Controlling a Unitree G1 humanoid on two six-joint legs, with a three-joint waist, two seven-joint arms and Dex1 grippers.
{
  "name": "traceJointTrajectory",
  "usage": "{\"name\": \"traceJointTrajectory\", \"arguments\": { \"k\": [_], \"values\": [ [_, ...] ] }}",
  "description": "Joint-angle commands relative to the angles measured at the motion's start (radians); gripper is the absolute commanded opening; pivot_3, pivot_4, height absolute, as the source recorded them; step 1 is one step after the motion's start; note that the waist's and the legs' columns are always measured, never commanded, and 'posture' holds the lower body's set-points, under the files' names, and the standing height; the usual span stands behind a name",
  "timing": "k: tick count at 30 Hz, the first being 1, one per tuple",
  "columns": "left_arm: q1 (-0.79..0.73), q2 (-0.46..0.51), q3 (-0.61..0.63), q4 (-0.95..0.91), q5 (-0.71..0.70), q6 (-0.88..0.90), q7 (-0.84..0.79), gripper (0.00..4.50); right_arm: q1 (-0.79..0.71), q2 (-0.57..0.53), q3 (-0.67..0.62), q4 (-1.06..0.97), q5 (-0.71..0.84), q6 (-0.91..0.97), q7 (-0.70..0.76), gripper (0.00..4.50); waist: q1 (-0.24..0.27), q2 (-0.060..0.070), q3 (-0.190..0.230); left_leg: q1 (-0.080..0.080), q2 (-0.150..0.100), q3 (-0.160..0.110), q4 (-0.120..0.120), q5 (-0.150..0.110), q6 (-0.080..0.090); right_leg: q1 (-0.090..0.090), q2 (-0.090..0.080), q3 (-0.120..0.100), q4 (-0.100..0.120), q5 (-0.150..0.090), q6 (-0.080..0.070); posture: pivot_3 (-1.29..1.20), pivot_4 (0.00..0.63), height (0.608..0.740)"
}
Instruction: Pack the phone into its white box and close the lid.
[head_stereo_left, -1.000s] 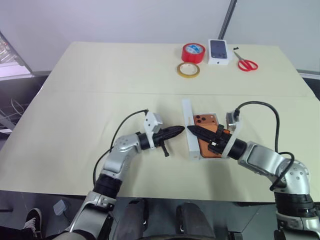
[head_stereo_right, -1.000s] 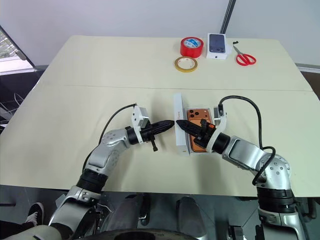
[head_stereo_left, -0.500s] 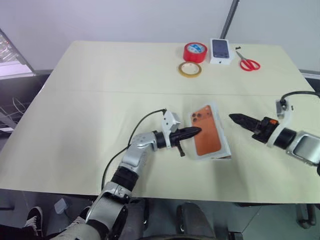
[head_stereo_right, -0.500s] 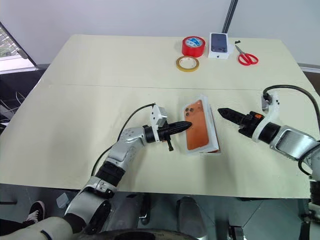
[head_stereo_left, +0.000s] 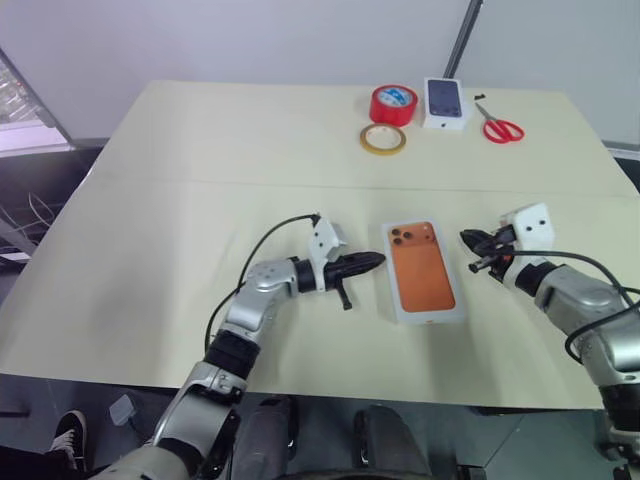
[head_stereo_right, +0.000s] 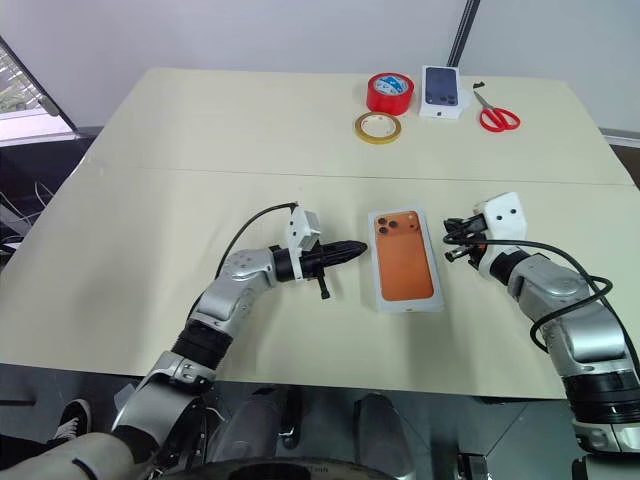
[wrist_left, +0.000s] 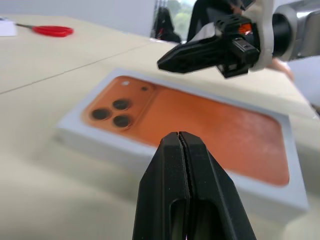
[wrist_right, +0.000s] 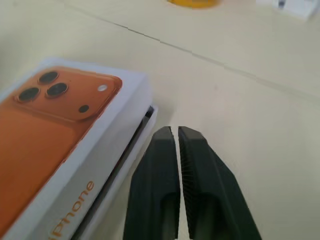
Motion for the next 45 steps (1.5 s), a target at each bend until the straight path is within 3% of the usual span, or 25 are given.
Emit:
{"name": "traceJointTrajectory", "arguments": {
  "k": [1,10,18,27,33,41,45],
  "values": [
    [0.003,0.039,-0.043,-0.014,0.065,-0.011,-0.003,0.0,-0.017,0.027,-0.023,0.0,-0.051,-0.032,0.029,0.07,0.0,0.0,0.0,0.0,0.0,0.0,0.0,0.0,0.0,0.0,0.0,0.0,0.0,0.0,0.0,0.0,0.15,0.74],
    [-0.08,-0.048,-0.107,0.135,0.136,-0.075,0.01,0.0,0.037,0.04,-0.001,-0.025,-0.203,-0.067,0.087,0.07,0.002,0.0,0.0,0.0,-0.002,0.0,0.001,0.0,0.0,0.001,-0.001,-0.001,0.0,0.0,0.0,0.0,0.15,0.74],
    [-0.134,-0.13,-0.094,0.204,0.132,-0.096,0.023,0.0,0.067,0.06,-0.038,-0.068,-0.216,-0.044,0.115,0.07,0.001,0.0,0.0,0.0,-0.001,0.0,0.0,0.0,0.0,0.0,-0.001,-0.001,0.0,0.0,0.0,0.0,0.15,0.74],
    [-0.131,-0.139,-0.086,0.134,0.122,-0.081,0.031,0.0,0.092,0.065,-0.051,-0.065,-0.245,-0.035,0.133,0.07,0.001,0.0,0.0,0.0,-0.001,0.0,0.001,0.0,0.0,0.001,-0.001,-0.001,0.0,0.0,0.0,0.0,0.15,0.74],
    [-0.116,-0.113,-0.131,0.173,0.202,-0.139,0.055,0.0,0.084,0.071,-0.027,-0.057,-0.288,-0.023,0.139,0.07,0.001,0.0,0.0,0.0,-0.001,0.0,0.001,0.0,0.0,0.001,0.0,-0.001,0.0,0.0,0.0,0.0,0.15,0.74],
    [-0.113,-0.12,-0.097,0.167,0.17,-0.121,0.063,0.0,0.082,0.077,-0.02,-0.053,-0.337,-0.04,0.157,0.07,0.001,0.0,0.0,0.0,-0.001,0.0,0.001,0.0,0.0,0.0,0.0,-0.001,0.001,0.0,0.0,0.0,0.15,0.74],
    [-0.132,-0.125,-0.035,0.088,0.099,-0.079,0.064,0.0,0.046,0.072,-0.089,-0.023,-0.303,-0.055,0.175,0.07,-0.001,0.0,0.0,0.0,-0.001,0.0,0.001,0.0,0.0,0.0,0.0,-0.001,0.001,0.0,0.0,0.0,0.15,0.74]
  ]
}}
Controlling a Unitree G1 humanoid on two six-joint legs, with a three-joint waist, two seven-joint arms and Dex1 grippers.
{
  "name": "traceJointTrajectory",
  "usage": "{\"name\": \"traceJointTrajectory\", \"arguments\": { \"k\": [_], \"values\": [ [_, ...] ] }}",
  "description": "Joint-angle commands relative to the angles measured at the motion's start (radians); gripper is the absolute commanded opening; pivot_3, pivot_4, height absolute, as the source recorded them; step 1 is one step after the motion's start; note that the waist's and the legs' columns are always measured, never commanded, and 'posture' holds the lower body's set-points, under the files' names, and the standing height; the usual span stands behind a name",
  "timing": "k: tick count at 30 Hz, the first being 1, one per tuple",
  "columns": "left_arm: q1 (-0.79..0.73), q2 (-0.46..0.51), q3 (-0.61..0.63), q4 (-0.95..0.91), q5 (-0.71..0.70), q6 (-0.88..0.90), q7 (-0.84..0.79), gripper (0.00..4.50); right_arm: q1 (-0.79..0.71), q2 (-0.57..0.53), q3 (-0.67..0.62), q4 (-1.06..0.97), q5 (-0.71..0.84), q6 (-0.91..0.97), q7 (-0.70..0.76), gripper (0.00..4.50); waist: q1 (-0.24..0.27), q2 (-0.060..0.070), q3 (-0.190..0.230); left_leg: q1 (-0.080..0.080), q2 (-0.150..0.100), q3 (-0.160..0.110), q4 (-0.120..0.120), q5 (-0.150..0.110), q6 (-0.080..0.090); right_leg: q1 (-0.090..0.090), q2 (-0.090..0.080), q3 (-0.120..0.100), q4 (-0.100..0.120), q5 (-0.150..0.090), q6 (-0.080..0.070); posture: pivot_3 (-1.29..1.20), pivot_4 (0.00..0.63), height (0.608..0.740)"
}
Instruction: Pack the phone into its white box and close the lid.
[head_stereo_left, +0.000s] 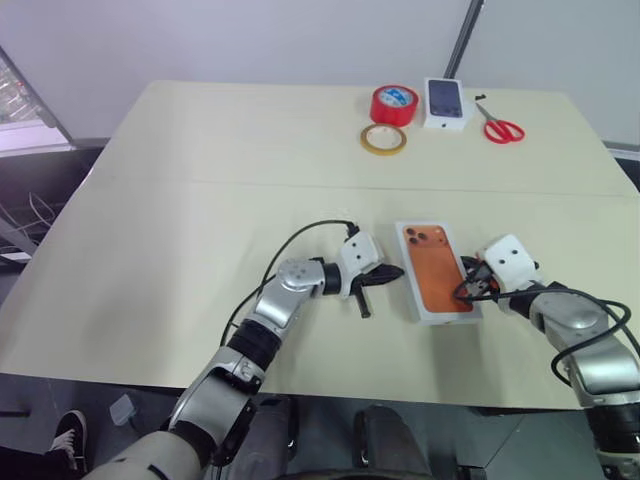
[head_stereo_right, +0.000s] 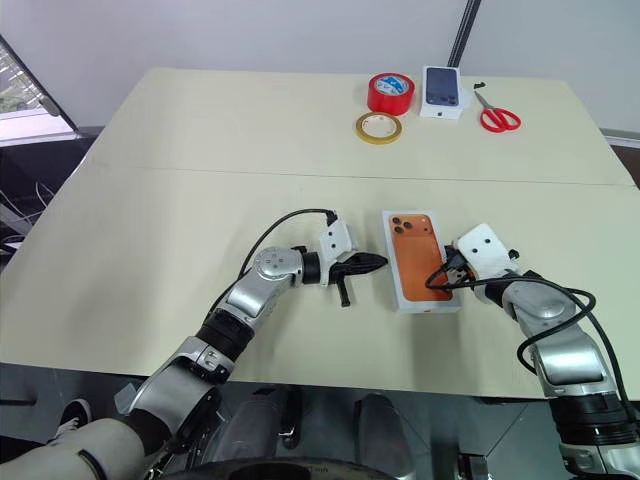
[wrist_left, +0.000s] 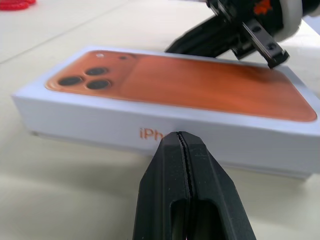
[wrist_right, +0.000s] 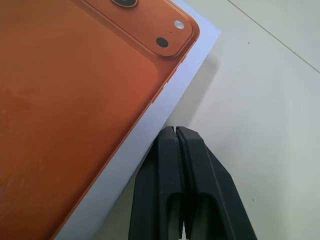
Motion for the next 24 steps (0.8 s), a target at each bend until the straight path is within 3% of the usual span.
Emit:
{"name": "traceJointTrajectory", "arguments": {
  "k": [1,7,13,16,18,21,24],
  "values": [
    [-0.031,-0.02,0.076,-0.109,-0.095,0.042,0.005,0.0,-0.049,-0.003,-0.091,0.002,0.05,-0.025,0.021,0.07,0.001,0.0,0.0,0.0,0.0,0.0,0.0,0.0,0.0,0.0,0.0,0.0,0.0,0.0,0.0,0.0,0.15,0.74],
    [-0.112,-0.063,0.097,-0.057,-0.104,0.046,0.038,0.0,-0.074,0.031,-0.16,-0.043,0.225,0.006,0.141,0.07,0.004,0.0,0.0,0.0,0.0,0.0,0.001,0.0,0.0,0.001,0.0,-0.001,0.0,0.0,0.0,0.0,0.15,0.74],
    [-0.136,-0.119,-0.01,0.176,0.022,0.005,0.057,0.0,0.018,-0.03,-0.004,-0.038,0.059,-0.017,0.178,0.07,0.001,0.0,-0.001,0.001,-0.002,0.0,0.001,0.0,0.0,0.003,0.0,-0.001,0.0,0.0,0.001,0.0,0.15,0.74],
    [-0.123,-0.093,-0.108,0.266,0.152,-0.012,0.094,0.0,0.049,-0.051,0.063,-0.021,-0.021,-0.002,0.163,0.07,0.001,-0.004,-0.003,0.006,-0.001,0.0,0.0,0.0,0.0,0.007,0.0,0.0,0.0,0.0,0.001,0.0,0.15,0.74],
    [-0.113,-0.088,-0.1,0.264,0.139,0.016,0.076,0.0,0.055,-0.042,0.066,-0.041,-0.013,0.019,0.163,0.07,0.002,-0.009,-0.009,0.016,-0.001,-0.001,-0.002,-0.001,0.0,0.017,0.0,-0.001,-0.003,-0.001,0.002,0.0,0.15,0.74],
    [-0.118,-0.083,-0.023,0.23,0.058,0.084,0.041,0.0,0.036,-0.008,0.016,-0.069,0.091,0.098,0.185,0.07,0.001,-0.011,-0.011,0.017,0.0,-0.001,-0.002,-0.002,0.001,0.02,-0.002,-0.001,-0.006,-0.001,0.002,0.0,0.15,0.74],
    [-0.114,-0.06,0.05,0.147,-0.016,0.106,0.017,1.33,0.015,0.006,-0.026,-0.087,0.153,0.104,0.216,0.9,-0.003,-0.011,-0.012,0.017,0.001,-0.002,-0.003,-0.002,0.001,0.019,-0.003,0.0,-0.006,-0.001,0.001,0.0,0.15,0.74]
  ]
}}
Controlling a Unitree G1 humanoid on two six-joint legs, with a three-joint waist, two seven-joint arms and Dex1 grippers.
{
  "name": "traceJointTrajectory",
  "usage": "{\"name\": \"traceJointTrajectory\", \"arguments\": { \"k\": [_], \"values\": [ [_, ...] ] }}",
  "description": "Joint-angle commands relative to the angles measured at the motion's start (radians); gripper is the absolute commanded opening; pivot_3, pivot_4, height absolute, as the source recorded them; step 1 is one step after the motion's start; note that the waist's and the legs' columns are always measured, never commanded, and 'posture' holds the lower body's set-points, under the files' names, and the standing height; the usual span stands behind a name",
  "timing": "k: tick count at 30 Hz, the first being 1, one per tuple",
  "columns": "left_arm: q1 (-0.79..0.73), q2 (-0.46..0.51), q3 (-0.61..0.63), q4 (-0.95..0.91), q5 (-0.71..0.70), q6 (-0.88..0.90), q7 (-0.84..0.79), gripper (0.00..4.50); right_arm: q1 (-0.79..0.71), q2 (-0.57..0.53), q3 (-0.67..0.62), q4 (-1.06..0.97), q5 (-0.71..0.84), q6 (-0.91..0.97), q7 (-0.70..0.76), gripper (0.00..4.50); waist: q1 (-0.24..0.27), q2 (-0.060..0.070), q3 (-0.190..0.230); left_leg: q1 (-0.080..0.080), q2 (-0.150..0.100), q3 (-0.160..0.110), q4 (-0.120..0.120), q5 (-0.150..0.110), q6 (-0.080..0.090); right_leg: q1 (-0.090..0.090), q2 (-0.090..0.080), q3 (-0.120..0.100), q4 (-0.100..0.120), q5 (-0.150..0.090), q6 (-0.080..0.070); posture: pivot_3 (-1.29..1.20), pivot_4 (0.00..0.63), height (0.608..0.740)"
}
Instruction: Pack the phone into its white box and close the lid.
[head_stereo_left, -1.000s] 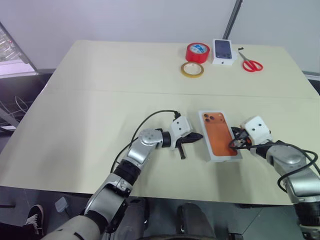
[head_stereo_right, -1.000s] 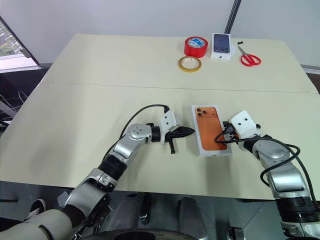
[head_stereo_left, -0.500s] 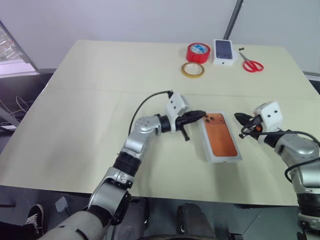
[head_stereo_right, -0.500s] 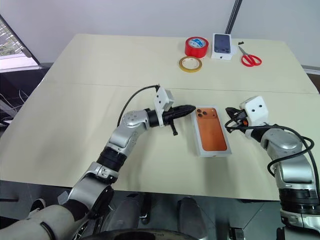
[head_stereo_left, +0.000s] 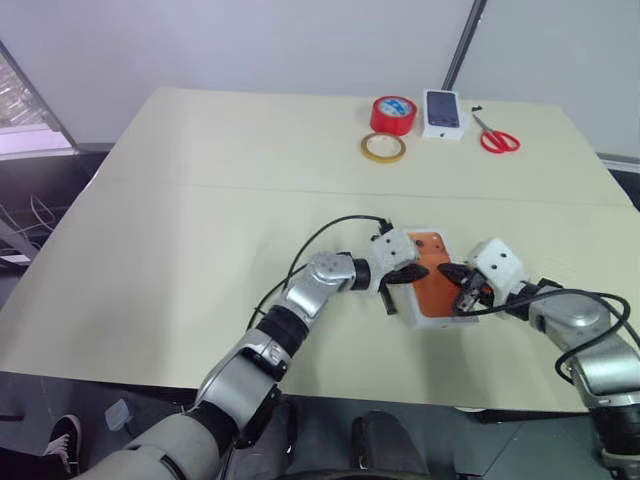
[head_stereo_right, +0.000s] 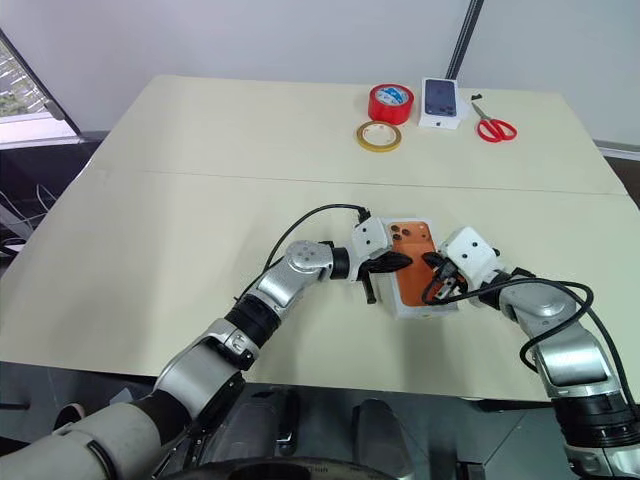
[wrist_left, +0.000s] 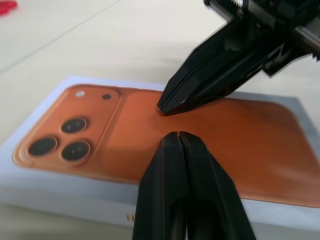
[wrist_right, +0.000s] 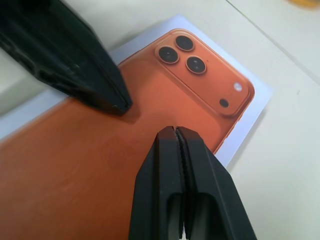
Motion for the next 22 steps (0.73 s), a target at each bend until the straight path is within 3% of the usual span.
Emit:
{"name": "traceJointTrajectory", "arguments": {
  "k": [1,6,9,17,22],
  "values": [
    [0.02,0.042,0.081,-0.076,-0.072,0.055,-0.024,1.84,-0.006,0.017,-0.02,-0.009,0.057,0.026,0.034,1.34,-0.007,0.0,0.0,0.0,0.0,0.0,0.0,0.0,0.0,-0.001,0.0,0.0,0.0,0.0,0.0,0.0,0.15,0.74],
    [0.089,0.176,0.167,-0.368,-0.146,0.096,-0.039,4.32,-0.045,0.032,-0.114,-0.062,0.216,0.06,0.098,3.91,-0.02,0.004,0.002,-0.009,0.001,0.0,0.0,0.0,-0.001,-0.011,0.0,0.001,0.003,0.0,0.0,0.0,0.15,0.74],
    [0.157,0.285,0.227,-0.551,-0.236,0.278,-0.058,4.32,-0.035,0.006,-0.143,-0.075,0.246,0.029,0.153,3.91,-0.021,0.005,0.003,-0.01,0.0,0.001,0.0,0.001,-0.001,-0.011,0.0,0.001,0.003,0.0,0.0,0.0,0.15,0.74],
    [0.397,0.555,0.371,-0.725,-0.334,0.316,-0.127,4.32,0.011,-0.109,-0.224,0.099,0.181,-0.162,0.286,3.91,-0.019,0.006,0.003,-0.008,0.0,0.001,0.0,0.0,-0.001,-0.009,-0.002,0.001,0.003,0.0,0.0,0.0,0.15,0.74],
    [0.509,0.629,0.43,-0.817,-0.381,0.362,-0.111,4.32,0.0,-0.155,-0.251,0.227,0.163,-0.203,0.32,3.91,-0.02,0.006,0.003,-0.008,0.0,0.001,-0.001,0.0,-0.001,-0.009,-0.003,0.001,0.002,0.0,-0.001,0.0,0.15,0.74]
  ]
}}
